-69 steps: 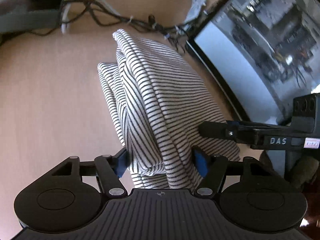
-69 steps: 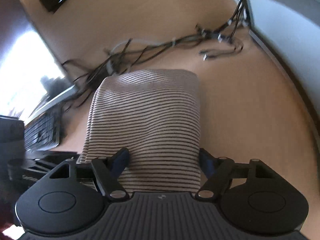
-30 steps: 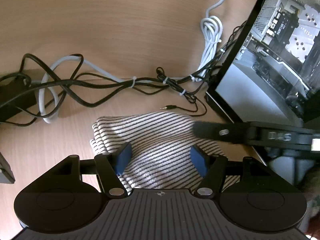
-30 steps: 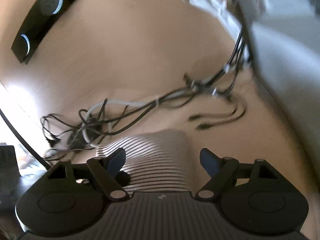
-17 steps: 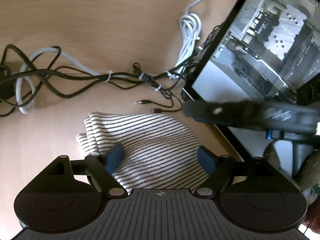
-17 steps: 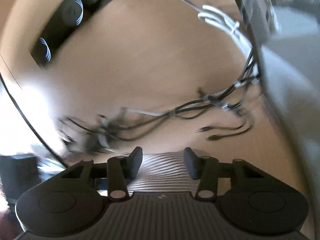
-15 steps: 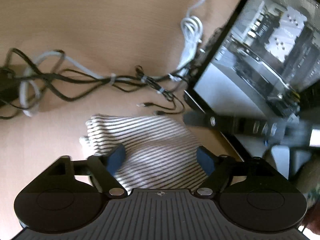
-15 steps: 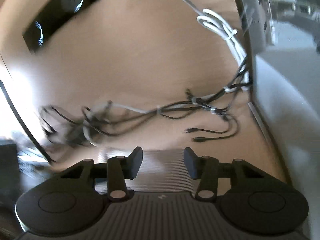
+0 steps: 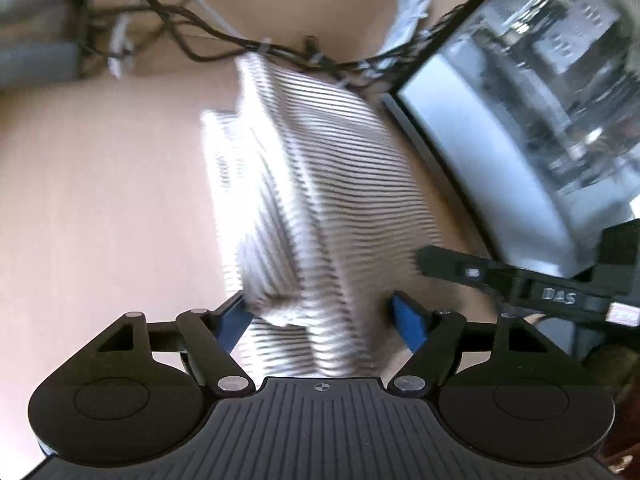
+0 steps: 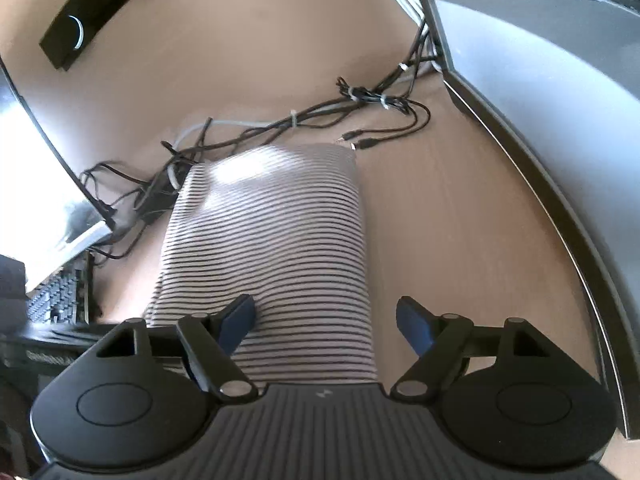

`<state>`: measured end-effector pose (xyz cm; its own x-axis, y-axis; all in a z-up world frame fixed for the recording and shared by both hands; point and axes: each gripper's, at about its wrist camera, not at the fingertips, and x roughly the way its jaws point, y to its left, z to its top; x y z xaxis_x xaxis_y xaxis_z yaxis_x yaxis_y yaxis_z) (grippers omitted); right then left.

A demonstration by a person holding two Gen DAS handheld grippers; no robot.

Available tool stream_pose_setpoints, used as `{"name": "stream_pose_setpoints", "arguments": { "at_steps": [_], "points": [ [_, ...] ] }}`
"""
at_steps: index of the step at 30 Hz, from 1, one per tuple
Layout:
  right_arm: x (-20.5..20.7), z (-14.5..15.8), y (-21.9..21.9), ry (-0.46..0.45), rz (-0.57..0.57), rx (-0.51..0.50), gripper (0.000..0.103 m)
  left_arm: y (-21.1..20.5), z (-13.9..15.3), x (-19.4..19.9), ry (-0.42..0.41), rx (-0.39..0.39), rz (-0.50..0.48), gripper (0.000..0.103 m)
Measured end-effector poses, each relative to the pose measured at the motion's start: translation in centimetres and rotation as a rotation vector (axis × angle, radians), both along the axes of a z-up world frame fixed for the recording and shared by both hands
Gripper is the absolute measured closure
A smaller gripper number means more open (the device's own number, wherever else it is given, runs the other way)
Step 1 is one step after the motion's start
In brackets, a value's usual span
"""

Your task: Fold clothes

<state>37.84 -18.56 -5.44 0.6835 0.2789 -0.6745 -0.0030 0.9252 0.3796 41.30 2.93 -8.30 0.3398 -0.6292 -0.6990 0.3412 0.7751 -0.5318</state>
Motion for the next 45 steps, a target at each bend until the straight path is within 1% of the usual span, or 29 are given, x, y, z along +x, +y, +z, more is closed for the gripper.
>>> {"name": "stream_pose_setpoints", "arguments": {
  "at_steps": [1,2,3,5,6,8,11,12,13,15,16,17,18,19,20,23,24,25,28,30,31,34,35,37,38,39,40,42,45],
  "points": [
    [-0.1,0.3,0.2,-0.012,0.011,-0.003,0.026,-0.2,0.0,0.0,-0.003,-0.043,-0.015,0.024],
    [-0.2,0.6,0.6,-0.027,0.023,-0.032,0.026,-0.4,0.0,0.1,-0.006,-0.087,-0.031,0.024],
    [-0.1,1.0,1.3,-0.046,0.038,-0.088,0.027,-0.6,0.0,0.1,-0.008,-0.129,-0.046,0.024],
    [0.1,1.5,2.5,-0.072,0.067,-0.184,0.028,-0.6,-0.3,0.2,-0.013,-0.101,-0.035,0.028],
    [0.2,1.2,2.9,-0.068,0.079,-0.205,0.027,-0.4,-0.6,0.2,-0.01,-0.063,-0.011,0.028],
    [0.1,0.8,3.7,-0.066,0.105,-0.257,0.025,0.4,-0.2,0.0,-0.009,-0.028,0.03,0.028],
    [-1.0,-0.2,5.8,-0.109,0.164,-0.419,0.022,0.8,2.0,-0.8,-0.103,0.027,0.057,0.024],
    [-1.2,-0.4,6.2,-0.118,0.173,-0.451,0.022,0.9,2.7,-1.0,-0.134,0.046,0.066,0.022],
    [-1.3,-0.3,6.3,-0.119,0.172,-0.46,0.022,0.5,3.1,-0.9,-0.17,0.094,0.067,0.021],
    [-1.5,-0.3,6.6,-0.121,0.17,-0.478,0.022,-0.2,2.6,0.0,-0.197,0.183,0.065,0.022],
    [-1.5,0.0,6.6,-0.118,0.168,-0.476,0.022,-0.2,2.1,0.4,-0.184,0.197,0.07,0.019],
    [-1.6,0.4,6.4,-0.114,0.169,-0.452,0.021,-0.1,1.6,0.8,-0.171,0.21,0.076,0.017],
    [-1.8,0.9,6.2,-0.114,0.176,-0.418,0.016,-0.1,1.1,1.1,-0.158,0.224,0.081,0.015],
    [-2.0,1.0,6.2,-0.113,0.188,-0.409,0.013,-0.1,1.1,1.1,-0.165,0.233,0.079,0.013],
    [-2.2,0.7,6.6,-0.11,0.206,-0.429,0.009,-0.1,1.1,1.1,-0.171,0.242,0.077,0.013],
    [-2.5,-0.6,7.8,-0.09,0.253,-0.514,0.009,0.1,0.8,0.8,-0.179,0.253,0.07,0.01],
    [-2.5,-0.6,7.8,-0.091,0.257,-0.517,0.009,0.3,0.8,0.8,-0.174,0.247,0.074,0.01],
    [-2.5,0.1,7.2,-0.099,0.251,-0.477,0.009,0.5,0.7,0.8,-0.168,0.241,0.078,0.01],
    [-1.8,3.4,4.7,-0.134,0.204,-0.311,0.008,0.5,0.7,0.7,-0.17,0.236,0.084,0.01],
    [-0.2,5.1,3.3,-0.154,0.172,-0.246,0.0,0.7,0.6,0.5,-0.164,0.224,0.096,0.01],
    [1.1,5.5,3.2,-0.159,0.163,-0.244,0.0,0.8,0.6,0.5,-0.162,0.217,0.102,0.01],
    [5.4,5.6,4.2,-0.163,0.152,-0.323,0.0,1.0,0.5,0.5,-0.153,0.205,0.112,0.01],
    [7.1,4.8,5.0,-0.13,0.164,-0.368,0.0,1.0,0.5,0.5,-0.153,0.208,0.111,0.01],
    [10.6,2.4,7.1,-0.005,0.197,-0.459,0.0,0.9,0.7,0.5,-0.164,0.224,0.107,0.009],
    [11.8,1.3,7.9,0.026,0.212,-0.492,0.0,0.9,0.7,0.5,-0.172,0.235,0.107,0.009],
    [12.2,0.4,8.5,0.022,0.225,-0.511,0.0,0.9,0.8,0.6,-0.18,0.245,0.107,0.009],
    [12.5,-0.2,8.9,0.016,0.227,-0.519,0.0,0.9,0.8,0.6,-0.187,0.256,0.106,0.009],
    [12.5,0.0,8.5,0.028,0.196,-0.472,0.0,1.2,0.8,0.8,-0.183,0.258,0.106,0.009],
    [10.6,1.0,6.8,0.012,0.14,-0.399,0.0,1.3,0.7,0.9,-0.188,0.258,0.09,0.008]
  ]
}}
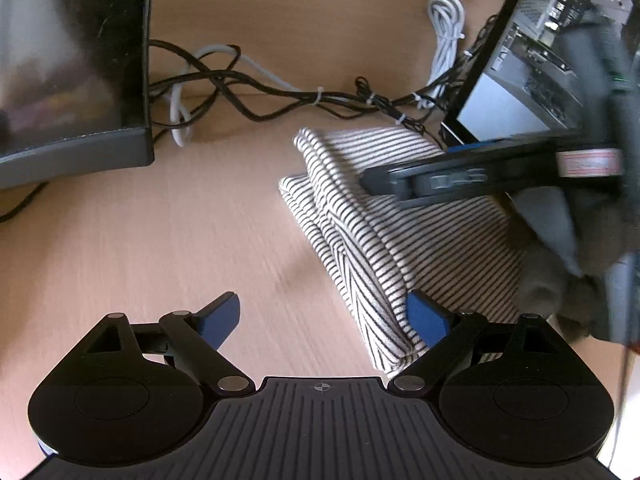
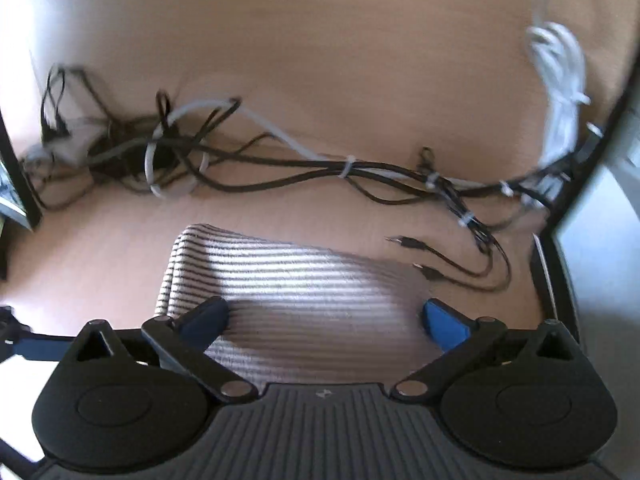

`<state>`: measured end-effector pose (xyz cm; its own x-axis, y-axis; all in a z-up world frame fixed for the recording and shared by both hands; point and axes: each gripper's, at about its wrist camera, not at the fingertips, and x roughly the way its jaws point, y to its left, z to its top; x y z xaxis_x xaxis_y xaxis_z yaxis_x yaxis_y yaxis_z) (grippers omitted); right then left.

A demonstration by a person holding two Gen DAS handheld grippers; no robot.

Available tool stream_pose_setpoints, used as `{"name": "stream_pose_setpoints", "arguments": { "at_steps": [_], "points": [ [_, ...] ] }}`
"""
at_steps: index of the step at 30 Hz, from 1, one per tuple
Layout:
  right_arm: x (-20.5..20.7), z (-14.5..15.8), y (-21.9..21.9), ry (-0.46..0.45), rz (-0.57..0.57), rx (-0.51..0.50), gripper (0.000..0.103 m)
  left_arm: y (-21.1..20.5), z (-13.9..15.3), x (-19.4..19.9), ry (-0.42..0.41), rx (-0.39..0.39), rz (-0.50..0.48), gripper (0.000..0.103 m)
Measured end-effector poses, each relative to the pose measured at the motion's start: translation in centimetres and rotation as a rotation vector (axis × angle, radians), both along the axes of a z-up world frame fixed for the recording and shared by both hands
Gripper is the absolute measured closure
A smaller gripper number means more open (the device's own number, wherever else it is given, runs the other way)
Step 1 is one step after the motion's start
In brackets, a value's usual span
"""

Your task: Fold clothes

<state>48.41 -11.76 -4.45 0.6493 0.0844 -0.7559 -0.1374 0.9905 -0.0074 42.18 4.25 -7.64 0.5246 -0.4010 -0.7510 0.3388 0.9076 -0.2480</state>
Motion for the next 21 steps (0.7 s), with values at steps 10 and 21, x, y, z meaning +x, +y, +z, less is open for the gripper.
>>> {"name": "stream_pose_setpoints", "arguments": {
  "at_steps": [10,21],
  "points": [
    [-10.1,-3.2,-4.7,0.083,-0.251,0.187,0.0,-0.2,0.1,0.1,-0.023,0.038,-0.051,0.007],
    [-14.7,-0.8,-0.7,-0.047,-0.292,0.089,0.0,2.0,1.2,-2.9,-0.156,0.0,0.001,0.011]
  ]
}}
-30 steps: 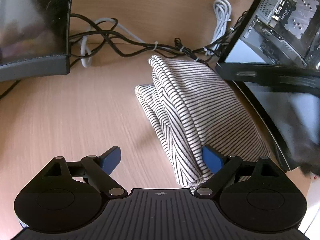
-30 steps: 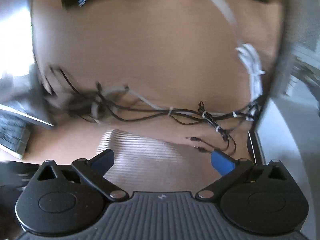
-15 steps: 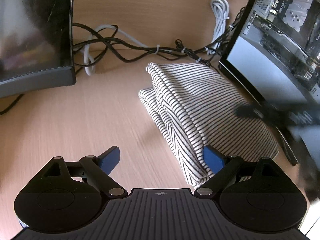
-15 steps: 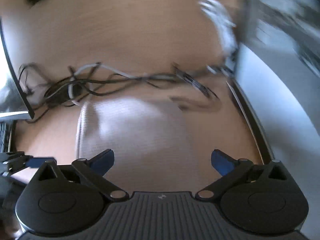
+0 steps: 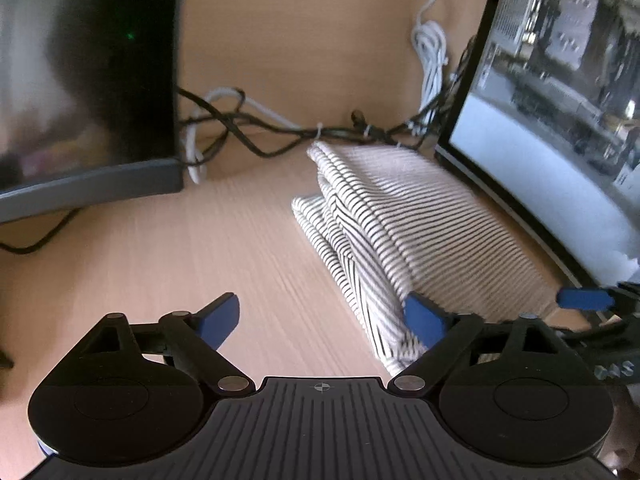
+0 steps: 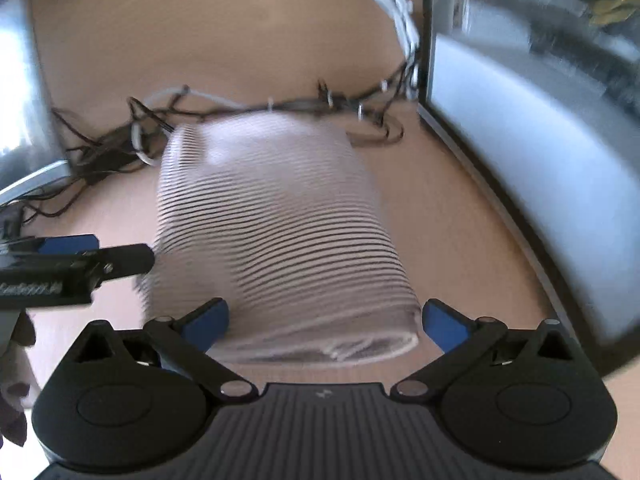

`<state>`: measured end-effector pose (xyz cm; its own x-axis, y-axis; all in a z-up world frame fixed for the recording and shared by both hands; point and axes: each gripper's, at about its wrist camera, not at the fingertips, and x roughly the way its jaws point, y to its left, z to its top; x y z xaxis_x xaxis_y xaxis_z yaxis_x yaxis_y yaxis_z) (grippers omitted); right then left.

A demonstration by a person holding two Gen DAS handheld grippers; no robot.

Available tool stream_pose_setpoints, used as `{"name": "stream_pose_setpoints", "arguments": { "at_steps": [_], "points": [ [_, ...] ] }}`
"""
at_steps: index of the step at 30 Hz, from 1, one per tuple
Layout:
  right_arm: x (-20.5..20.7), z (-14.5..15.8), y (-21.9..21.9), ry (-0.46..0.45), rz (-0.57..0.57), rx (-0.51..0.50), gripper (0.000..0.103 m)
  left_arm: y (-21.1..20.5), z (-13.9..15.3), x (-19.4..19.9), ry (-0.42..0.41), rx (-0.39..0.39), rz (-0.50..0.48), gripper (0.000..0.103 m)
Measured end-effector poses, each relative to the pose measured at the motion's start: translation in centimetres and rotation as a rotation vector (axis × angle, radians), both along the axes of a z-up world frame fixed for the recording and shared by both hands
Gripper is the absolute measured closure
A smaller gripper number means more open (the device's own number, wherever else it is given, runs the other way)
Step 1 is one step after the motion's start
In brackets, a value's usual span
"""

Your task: Fold clothes

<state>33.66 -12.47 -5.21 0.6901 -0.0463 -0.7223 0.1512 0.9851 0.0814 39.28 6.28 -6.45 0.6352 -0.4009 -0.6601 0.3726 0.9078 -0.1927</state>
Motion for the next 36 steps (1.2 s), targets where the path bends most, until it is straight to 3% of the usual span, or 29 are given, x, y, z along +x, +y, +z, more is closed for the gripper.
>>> {"name": "stream_pose_setpoints", "arguments": {
  "at_steps": [6,10,14,17,21,26,36],
  "points": [
    [-7.2,2.6,-0.6,-0.091,0.028,0.032,0.0,1.8,3.0,-6.8,-0.071,-0.146,0.09,0.001],
    [-11.7,3.9,-1.1,-0.219,0.052,0.034,0.0,0.9,4.5,-12.0,-0.14,-0.165,0.174,0.0],
    [-15.2,3.9,-1.9,-0.244,0.055,0.053,0.0,-0.5,4.8,-17.1,-0.127,-0.162,0.271,0.0],
    [-17.9,2.9,-2.6,-0.231,0.04,0.082,0.0,-2.7,3.7,-20.6,-0.155,-0.082,0.264,0.0],
    [-20.3,2.4,-4.5,-0.252,0.092,0.091,0.0,-4.6,2.8,-25.0,-0.169,-0.038,0.313,0.0],
    [-22.3,4.6,-6.3,-0.349,0.077,0.028,0.0,-6.5,4.2,-26.5,-0.225,0.018,0.315,0.0],
    [-22.9,3.3,-6.6,-0.293,0.134,0.021,0.0,-7.8,3.1,-28.1,-0.169,0.063,0.381,0.0]
  ]
}}
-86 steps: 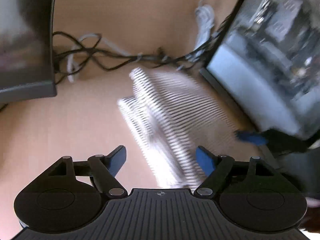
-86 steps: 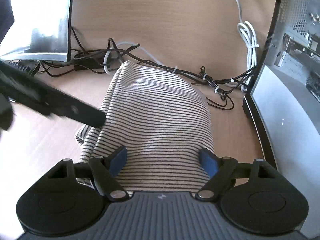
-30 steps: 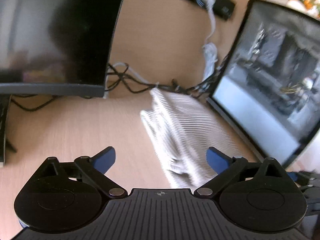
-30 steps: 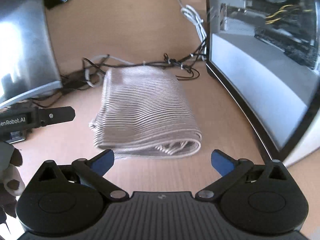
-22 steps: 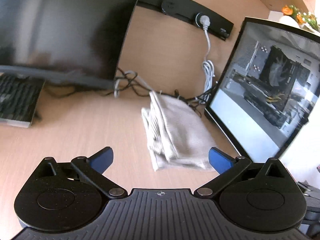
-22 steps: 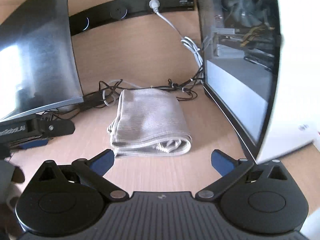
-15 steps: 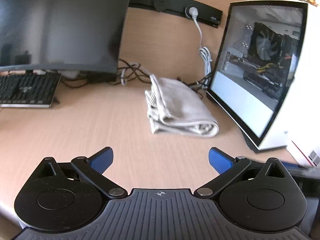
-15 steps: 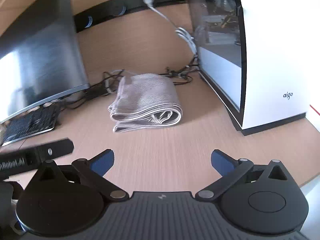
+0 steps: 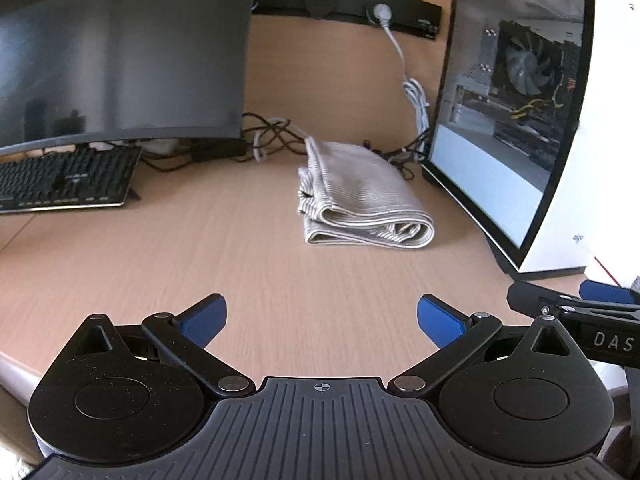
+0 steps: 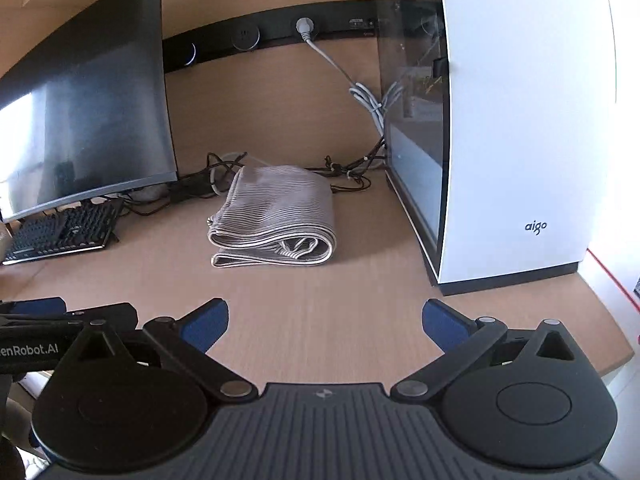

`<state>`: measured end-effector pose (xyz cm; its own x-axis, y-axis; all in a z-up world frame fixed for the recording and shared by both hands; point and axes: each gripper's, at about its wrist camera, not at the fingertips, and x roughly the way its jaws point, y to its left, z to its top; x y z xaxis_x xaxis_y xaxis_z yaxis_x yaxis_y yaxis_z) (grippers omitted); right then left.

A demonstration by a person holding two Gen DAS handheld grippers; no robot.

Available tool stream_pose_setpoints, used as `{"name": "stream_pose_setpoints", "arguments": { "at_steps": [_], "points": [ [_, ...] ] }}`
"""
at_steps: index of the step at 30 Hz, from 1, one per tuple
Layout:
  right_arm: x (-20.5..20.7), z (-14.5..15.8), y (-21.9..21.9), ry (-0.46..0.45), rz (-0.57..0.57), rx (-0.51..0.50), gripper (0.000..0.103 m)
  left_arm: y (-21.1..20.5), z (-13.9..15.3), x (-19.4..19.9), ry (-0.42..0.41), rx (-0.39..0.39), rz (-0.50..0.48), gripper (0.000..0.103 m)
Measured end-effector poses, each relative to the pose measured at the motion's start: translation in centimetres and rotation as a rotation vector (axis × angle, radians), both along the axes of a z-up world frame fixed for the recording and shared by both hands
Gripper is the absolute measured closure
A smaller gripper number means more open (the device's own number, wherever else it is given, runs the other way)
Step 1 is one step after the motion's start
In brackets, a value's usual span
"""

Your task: Fold clothes

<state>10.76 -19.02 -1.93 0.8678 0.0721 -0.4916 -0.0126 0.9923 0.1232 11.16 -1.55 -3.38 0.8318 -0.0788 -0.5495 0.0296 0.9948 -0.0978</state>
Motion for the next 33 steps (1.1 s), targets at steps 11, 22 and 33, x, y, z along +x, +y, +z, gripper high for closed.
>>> {"name": "stream_pose_setpoints", "arguments": {
  "at_steps": [11,22,33],
  "points": [
    [-0.3,-0.1,-0.4,-0.018,0.028,-0.004,0.0,-1.1,0.2,-0.8,-0.021,0.007,0.003,0.0],
    [-0.7,-0.1,-0.3,-0.031,0.019,-0.023,0.0,-1.3,0.3,-0.7,-0.007,0.008,0.011,0.0],
    [-0.8,0.1,0.3,-0.038,0.031,-0.031,0.0,-0.8,0.4,-1.2,-0.004,0.004,0.022,0.0]
  ]
}}
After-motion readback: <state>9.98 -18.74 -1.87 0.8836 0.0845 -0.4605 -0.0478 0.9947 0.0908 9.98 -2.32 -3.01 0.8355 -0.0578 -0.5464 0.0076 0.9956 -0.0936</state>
